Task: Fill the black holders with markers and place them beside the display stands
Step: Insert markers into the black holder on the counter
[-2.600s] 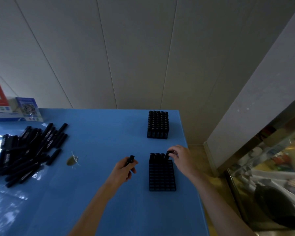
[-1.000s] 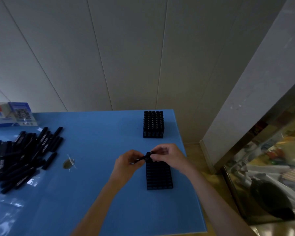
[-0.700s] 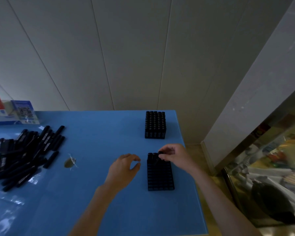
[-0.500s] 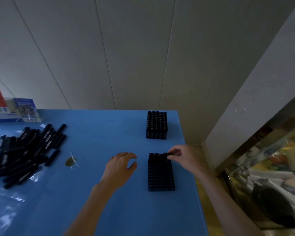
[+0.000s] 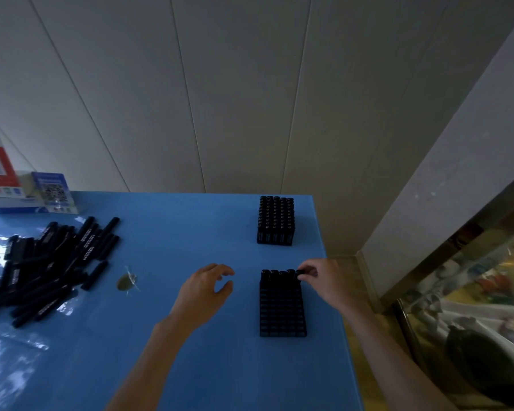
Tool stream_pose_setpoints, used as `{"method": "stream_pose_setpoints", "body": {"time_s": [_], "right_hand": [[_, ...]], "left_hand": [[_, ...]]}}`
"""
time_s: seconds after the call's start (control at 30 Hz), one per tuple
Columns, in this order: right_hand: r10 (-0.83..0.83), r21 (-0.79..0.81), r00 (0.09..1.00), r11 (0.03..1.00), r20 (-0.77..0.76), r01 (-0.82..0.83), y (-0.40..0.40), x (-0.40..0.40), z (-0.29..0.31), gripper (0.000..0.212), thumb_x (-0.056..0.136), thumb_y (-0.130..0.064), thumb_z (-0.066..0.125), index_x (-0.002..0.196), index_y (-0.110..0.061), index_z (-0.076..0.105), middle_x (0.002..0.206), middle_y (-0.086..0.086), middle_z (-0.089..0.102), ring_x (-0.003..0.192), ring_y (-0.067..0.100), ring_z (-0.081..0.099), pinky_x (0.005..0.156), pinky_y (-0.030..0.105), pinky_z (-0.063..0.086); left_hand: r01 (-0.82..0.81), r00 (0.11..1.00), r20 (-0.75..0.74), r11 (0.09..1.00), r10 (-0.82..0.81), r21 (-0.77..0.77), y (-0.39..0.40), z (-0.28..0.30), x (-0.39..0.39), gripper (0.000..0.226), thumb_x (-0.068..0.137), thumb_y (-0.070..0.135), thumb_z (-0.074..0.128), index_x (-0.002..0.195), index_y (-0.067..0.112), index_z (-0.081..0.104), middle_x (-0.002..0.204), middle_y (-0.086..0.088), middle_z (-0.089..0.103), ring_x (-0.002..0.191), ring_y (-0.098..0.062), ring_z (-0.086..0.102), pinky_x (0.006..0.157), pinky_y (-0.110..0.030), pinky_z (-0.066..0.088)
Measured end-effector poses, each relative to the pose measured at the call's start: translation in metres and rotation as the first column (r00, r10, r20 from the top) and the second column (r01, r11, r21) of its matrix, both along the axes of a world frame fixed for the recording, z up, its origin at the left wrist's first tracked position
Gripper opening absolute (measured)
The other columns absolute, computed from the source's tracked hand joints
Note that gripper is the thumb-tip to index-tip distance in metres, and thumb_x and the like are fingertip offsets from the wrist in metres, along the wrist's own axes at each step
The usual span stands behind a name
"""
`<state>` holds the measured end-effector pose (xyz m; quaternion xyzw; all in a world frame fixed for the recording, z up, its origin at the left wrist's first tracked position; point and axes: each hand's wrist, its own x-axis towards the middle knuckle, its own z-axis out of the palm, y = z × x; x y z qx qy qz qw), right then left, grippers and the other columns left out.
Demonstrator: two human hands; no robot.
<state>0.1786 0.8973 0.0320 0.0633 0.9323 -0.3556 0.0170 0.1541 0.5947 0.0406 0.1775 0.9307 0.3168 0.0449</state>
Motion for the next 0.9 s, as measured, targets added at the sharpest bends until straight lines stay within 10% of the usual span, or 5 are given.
{"method": "stream_pose_setpoints", "body": {"time_s": [0.9], "right_hand": [[0.372,0.129,0.900,0.928,-0.229,-0.351,-0.100,-0.004,0.065,0.023,0.098,-0.034,0.056,0.116,-0.023,0.065,0.112,-0.011,0.064,0.099,0.005,0.058,0.080,0.018,0.042]], "left_hand": [[-0.376,0.920,-0.121,0.927,0.373,-0.003,-0.075,0.075,0.068,0.016,0.090,0.029,0.068,0.101,0.040,0.068,0.101,0.023,0.065,0.091,0.003,0.062,0.076,-0.027,0.053]]}}
